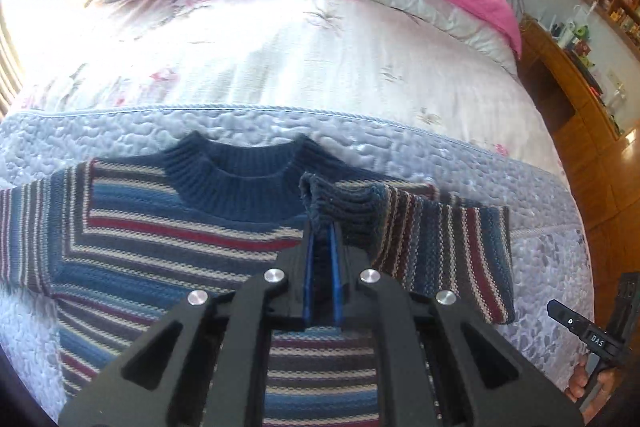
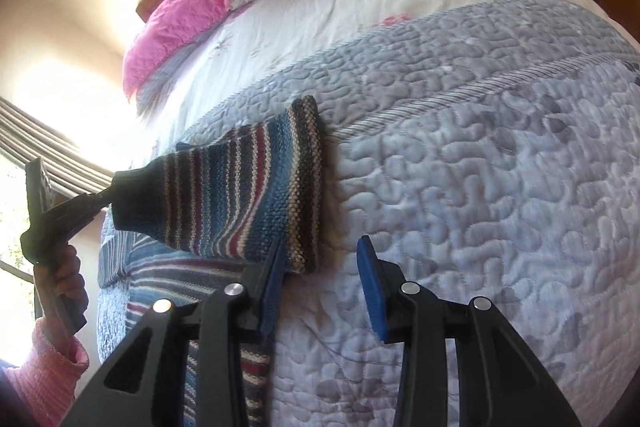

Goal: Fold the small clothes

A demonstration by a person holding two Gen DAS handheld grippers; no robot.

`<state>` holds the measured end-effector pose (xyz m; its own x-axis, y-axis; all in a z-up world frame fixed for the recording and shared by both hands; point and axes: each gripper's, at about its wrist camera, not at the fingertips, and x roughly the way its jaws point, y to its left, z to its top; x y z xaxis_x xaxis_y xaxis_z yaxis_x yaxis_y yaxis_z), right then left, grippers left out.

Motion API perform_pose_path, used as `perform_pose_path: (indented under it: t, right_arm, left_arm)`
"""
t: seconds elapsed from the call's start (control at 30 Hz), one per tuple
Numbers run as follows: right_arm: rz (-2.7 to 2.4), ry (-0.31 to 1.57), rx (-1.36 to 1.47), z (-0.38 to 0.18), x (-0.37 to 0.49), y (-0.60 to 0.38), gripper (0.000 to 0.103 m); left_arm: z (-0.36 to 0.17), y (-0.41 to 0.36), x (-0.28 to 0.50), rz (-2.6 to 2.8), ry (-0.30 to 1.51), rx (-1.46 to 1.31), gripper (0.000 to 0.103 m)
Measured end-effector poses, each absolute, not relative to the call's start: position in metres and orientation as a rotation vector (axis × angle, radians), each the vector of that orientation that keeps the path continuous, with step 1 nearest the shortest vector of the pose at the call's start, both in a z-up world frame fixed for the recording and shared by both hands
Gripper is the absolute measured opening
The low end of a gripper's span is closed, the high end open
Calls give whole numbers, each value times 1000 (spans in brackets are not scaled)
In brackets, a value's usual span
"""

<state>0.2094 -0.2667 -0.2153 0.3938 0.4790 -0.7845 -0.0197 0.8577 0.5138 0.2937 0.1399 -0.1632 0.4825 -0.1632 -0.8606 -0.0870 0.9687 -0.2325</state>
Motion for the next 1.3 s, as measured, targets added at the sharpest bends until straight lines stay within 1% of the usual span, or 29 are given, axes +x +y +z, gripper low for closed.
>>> perform_pose_path:
  t: [0.17,0.33,0.5,0.57,0.6,0.67,0.7,0.77,0.83,0.9,0.97,1.07,1.13,1.3]
  right_arm:
    - [437,1175,412,-224,237,-203,38]
    - [457,1231,357,-242,251,-164,38]
    - [382,1310,323,-275,257,-154,37]
    - [374,1311,298,-279,257,-151,37]
    - [373,1314,284,-279,257,-150,37]
    - [379,1327,254,-277,259,-148,37]
    - [389,1327,247,-271,260,-147,39]
    - [411,1285,260,-254,263,-145,40]
    - [404,1254,271,-241,272,-143,45]
    - [395,1252,267,-240,282,-135,46]
    - [374,1284,250,-251,289,-125,46]
    - [339,1318,226,-273,292,-118,45]
    - [327,1309,228,-278,291,-117,45]
    - [299,1313,193,-277,291,-110,46]
  left_arm:
    - [-179,180,292,25,1112,-281,6]
    - [-200,207,289,85,1133,-297,5]
    - [-248,207,300,107,1233,-223,6]
    - [-267,209,301,119,1269,-211,7]
    - [-272,211,301,119,1277,-217,10]
    - [-270,216,298,119,1279,-242,11]
    - [-265,219,295,123,1274,-256,11]
    - [-247,223,288,132,1229,-267,12]
    - [-229,220,283,125,1182,-273,15]
    - [-223,210,283,56,1176,-307,15]
    - [-231,195,287,-2,1208,-304,19]
    - [-263,183,291,15,1277,-248,19]
    - [-283,189,293,15,1300,-273,19]
    - [-282,187,289,-4,1284,-254,19]
